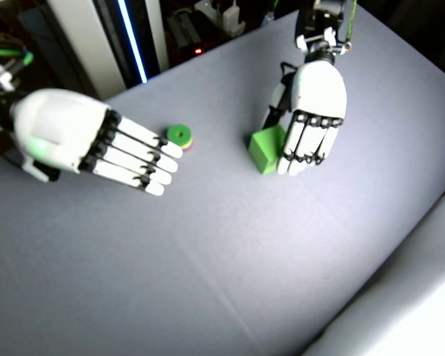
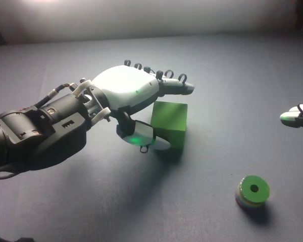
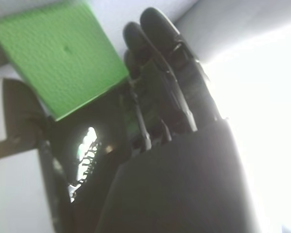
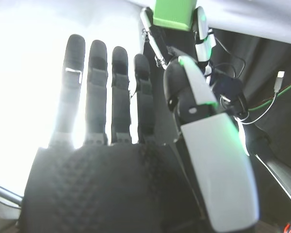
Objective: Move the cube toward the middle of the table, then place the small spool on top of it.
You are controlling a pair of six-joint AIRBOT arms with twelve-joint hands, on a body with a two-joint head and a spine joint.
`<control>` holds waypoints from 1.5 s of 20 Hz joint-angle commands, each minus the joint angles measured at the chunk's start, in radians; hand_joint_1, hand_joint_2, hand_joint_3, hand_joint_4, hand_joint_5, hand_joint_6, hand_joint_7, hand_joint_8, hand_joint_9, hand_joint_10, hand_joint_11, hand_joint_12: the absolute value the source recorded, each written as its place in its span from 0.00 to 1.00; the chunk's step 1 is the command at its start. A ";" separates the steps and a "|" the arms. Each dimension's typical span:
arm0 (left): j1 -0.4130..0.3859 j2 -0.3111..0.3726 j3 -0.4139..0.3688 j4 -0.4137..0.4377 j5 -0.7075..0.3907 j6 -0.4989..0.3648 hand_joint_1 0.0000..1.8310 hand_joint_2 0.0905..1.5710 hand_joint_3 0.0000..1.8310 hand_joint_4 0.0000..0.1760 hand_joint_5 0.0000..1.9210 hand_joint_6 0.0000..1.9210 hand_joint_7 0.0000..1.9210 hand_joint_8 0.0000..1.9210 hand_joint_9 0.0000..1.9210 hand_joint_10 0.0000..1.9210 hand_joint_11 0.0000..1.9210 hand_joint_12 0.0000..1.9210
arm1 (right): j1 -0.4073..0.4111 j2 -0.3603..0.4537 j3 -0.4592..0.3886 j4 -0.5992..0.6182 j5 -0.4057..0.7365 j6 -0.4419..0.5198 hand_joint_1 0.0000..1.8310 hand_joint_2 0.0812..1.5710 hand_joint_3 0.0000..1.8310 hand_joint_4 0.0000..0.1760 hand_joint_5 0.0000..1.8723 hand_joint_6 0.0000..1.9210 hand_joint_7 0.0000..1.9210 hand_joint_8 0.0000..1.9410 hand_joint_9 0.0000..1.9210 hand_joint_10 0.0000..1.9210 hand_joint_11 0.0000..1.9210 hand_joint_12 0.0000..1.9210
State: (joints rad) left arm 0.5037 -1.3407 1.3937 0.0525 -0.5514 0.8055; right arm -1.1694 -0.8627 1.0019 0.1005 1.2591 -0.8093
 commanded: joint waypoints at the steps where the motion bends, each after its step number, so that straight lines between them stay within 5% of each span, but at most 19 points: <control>1: -0.004 0.005 0.001 -0.001 -0.115 -0.005 0.43 0.55 0.00 0.78 0.14 0.00 0.18 0.00 0.27 0.00 0.15 0.42 | 0.013 0.000 0.005 0.011 0.116 0.004 0.43 0.87 0.00 0.00 0.27 0.00 0.27 0.00 0.28 0.00 0.20 0.22; 2: -0.003 0.008 -0.001 -0.001 -0.117 -0.006 0.43 0.55 0.00 0.75 0.12 0.00 0.14 0.00 0.17 0.00 0.03 0.38 | 0.013 0.000 0.005 0.011 0.115 0.004 0.44 0.87 0.00 0.00 0.27 0.00 0.27 0.00 0.28 0.00 0.21 0.22; 4: 0.004 0.024 -0.014 -0.001 -0.140 -0.011 0.43 0.55 0.00 0.83 0.08 0.00 0.10 0.00 0.09 0.00 0.00 0.25 | 0.013 -0.001 0.005 0.008 0.114 0.004 0.43 0.87 0.00 0.00 0.27 0.00 0.27 0.00 0.28 0.00 0.22 0.19; 5: 0.012 0.042 -0.029 -0.001 -0.171 -0.024 0.45 0.54 0.00 0.98 0.06 0.00 0.05 0.00 0.04 0.00 0.00 0.14 | 0.018 -0.001 0.005 -0.001 0.108 0.004 0.46 0.86 0.00 0.00 0.28 0.00 0.27 0.00 0.28 0.00 0.22 0.19; 10: 0.095 0.185 -0.148 -0.001 -0.346 -0.056 0.46 0.54 0.00 0.87 0.05 0.00 0.03 0.00 0.03 0.00 0.00 0.15 | 0.077 -0.001 0.010 -0.104 0.046 0.026 0.43 0.84 0.00 0.00 0.28 0.00 0.28 0.00 0.27 0.00 0.20 0.17; 12: 0.159 0.260 -0.205 -0.003 -0.425 -0.072 0.36 0.54 0.00 0.99 0.05 0.00 0.01 0.00 0.00 0.00 0.00 0.02 | 0.101 -0.001 0.018 -0.163 0.006 0.049 0.40 0.82 0.00 0.00 0.27 0.00 0.27 0.00 0.25 0.00 0.16 0.24; 14: 0.219 0.333 -0.261 -0.010 -0.490 -0.072 0.33 0.52 0.00 1.00 0.05 0.00 0.01 0.00 0.01 0.00 0.03 0.03 | 0.137 -0.001 0.024 -0.228 -0.056 0.066 0.37 0.79 0.00 0.05 0.27 0.00 0.27 0.00 0.26 0.00 0.14 0.30; 15: 0.239 0.357 -0.279 -0.010 -0.505 -0.072 0.33 0.52 0.00 1.00 0.06 0.00 0.01 0.00 0.00 0.00 0.02 0.02 | 0.148 -0.001 0.025 -0.248 -0.076 0.069 0.37 0.76 0.00 0.24 0.25 0.00 0.25 0.00 0.26 0.00 0.13 0.37; 16: 0.274 0.398 -0.307 -0.010 -0.528 -0.072 0.34 0.53 0.00 1.00 0.05 0.00 0.01 0.00 0.00 0.00 0.01 0.02 | 0.164 -0.001 0.028 -0.282 -0.110 0.075 0.39 0.72 0.00 0.19 0.25 0.00 0.25 0.00 0.28 0.00 0.14 0.44; 17: 0.295 0.421 -0.326 -0.012 -0.542 -0.071 0.34 0.53 0.00 1.00 0.05 0.00 0.01 0.00 0.00 0.00 0.01 0.02 | 0.174 -0.002 0.029 -0.304 -0.135 0.080 0.39 0.72 0.00 0.19 0.25 0.00 0.25 0.00 0.28 0.00 0.14 0.44; 18: 0.332 0.456 -0.353 -0.027 -0.565 -0.057 0.31 0.53 0.00 0.86 0.02 0.00 0.00 0.00 0.00 0.00 0.00 0.01 | 0.183 -0.005 0.033 -0.326 -0.161 0.088 0.43 0.67 0.00 0.31 0.25 0.00 0.26 0.00 0.31 0.00 0.17 0.41; 19: 0.364 0.487 -0.380 -0.049 -0.587 -0.030 0.30 0.52 0.00 0.96 0.02 0.00 0.01 0.00 0.00 0.00 0.02 0.02 | 0.195 -0.012 0.039 -0.350 -0.188 0.101 0.43 0.64 0.00 0.33 0.26 0.00 0.26 0.00 0.32 0.00 0.19 0.39; 21: 0.414 0.527 -0.418 -0.091 -0.627 0.013 0.30 0.52 0.00 0.95 0.02 0.00 0.02 0.00 0.00 0.00 0.01 0.02 | 0.218 -0.025 0.049 -0.393 -0.230 0.123 0.46 0.62 0.00 0.31 0.26 0.00 0.26 0.00 0.32 0.00 0.18 0.38; 22: 0.429 0.537 -0.429 -0.107 -0.643 0.026 0.31 0.52 0.00 0.83 0.03 0.01 0.02 0.00 0.00 0.00 0.00 0.02 | 0.227 -0.028 0.050 -0.407 -0.245 0.126 0.46 0.62 0.00 0.38 0.26 0.00 0.25 0.00 0.31 0.00 0.17 0.37; 23: 0.449 0.547 -0.440 -0.127 -0.662 0.037 0.31 0.52 0.00 0.83 0.03 0.01 0.02 0.00 0.00 0.00 0.00 0.02 | 0.237 -0.032 0.051 -0.422 -0.261 0.126 0.46 0.62 0.00 0.38 0.26 0.00 0.25 0.00 0.31 0.00 0.17 0.37; 24: 0.467 0.556 -0.447 -0.141 -0.680 0.040 0.33 0.52 0.00 0.91 0.04 0.00 0.02 0.00 0.00 0.00 0.00 0.01 | 0.248 -0.037 0.053 -0.437 -0.281 0.127 0.49 0.60 0.00 0.50 0.24 0.00 0.24 0.00 0.31 0.00 0.16 0.40; 25: 0.483 0.562 -0.454 -0.152 -0.695 0.040 0.34 0.52 0.00 0.81 0.04 0.00 0.02 0.00 0.00 0.00 0.01 0.01 | 0.261 -0.044 0.057 -0.457 -0.302 0.130 0.50 0.59 0.00 0.43 0.22 0.00 0.24 0.00 0.31 0.00 0.16 0.41; 30: 0.533 0.583 -0.479 -0.182 -0.754 0.040 0.36 0.53 0.00 0.83 0.05 0.00 0.02 0.00 0.00 0.00 0.04 0.02 | 0.317 -0.080 0.079 -0.530 -0.384 0.143 0.47 0.61 0.00 0.45 0.21 0.00 0.25 0.00 0.32 0.00 0.15 0.42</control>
State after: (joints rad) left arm 1.0473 -0.7658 0.9138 -0.1242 -1.1770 0.8448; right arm -0.8528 -0.9508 1.0870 -0.4591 0.7780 -0.6708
